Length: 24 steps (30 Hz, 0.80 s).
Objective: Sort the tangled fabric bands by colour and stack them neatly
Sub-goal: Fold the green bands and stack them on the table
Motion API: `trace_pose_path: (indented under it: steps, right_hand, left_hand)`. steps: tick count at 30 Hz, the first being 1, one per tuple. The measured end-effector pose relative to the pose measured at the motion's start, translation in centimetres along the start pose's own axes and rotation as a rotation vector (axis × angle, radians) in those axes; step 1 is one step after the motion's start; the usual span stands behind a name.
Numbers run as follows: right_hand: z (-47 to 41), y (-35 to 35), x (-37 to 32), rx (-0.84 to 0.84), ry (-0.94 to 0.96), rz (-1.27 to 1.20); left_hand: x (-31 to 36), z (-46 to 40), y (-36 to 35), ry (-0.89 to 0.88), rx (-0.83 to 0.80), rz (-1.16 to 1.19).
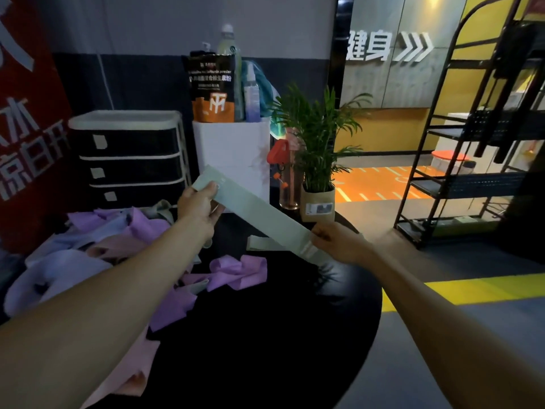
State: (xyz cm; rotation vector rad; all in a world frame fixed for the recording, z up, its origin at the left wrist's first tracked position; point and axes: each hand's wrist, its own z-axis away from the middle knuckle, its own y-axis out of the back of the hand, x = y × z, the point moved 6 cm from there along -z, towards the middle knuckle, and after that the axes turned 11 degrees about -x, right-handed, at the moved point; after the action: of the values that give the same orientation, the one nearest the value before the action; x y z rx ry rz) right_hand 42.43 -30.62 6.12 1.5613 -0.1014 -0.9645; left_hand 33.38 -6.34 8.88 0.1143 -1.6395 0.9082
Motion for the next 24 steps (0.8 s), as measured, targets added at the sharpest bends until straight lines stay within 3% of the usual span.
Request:
trace_pose_path:
  steps: [8, 13, 18, 24]
  right_hand:
    - [0.1, -0.1, 5.3, -0.084, -0.105, -0.042]
    - [0.0, 1.7, 9.2, 0.219, -0.191, -0.181]
    - [0.1, 3.1, 13.1, 0.531, -0.362, -0.222]
    - [-1.4, 2.7, 15.4, 0.656, -0.424, -0.235]
  left_hand:
    - [-5.7, -2.7, 0.7, 0.101, 0.08, 0.06]
    - [-9.2, -4.3, 0.5, 0.127, 0.074, -0.002]
    - [-11.6, -5.7, 0.7, 0.091, 0.057, -0.377]
    - [-12.2, -6.2, 0.3, -0.013, 0.01, -0.875]
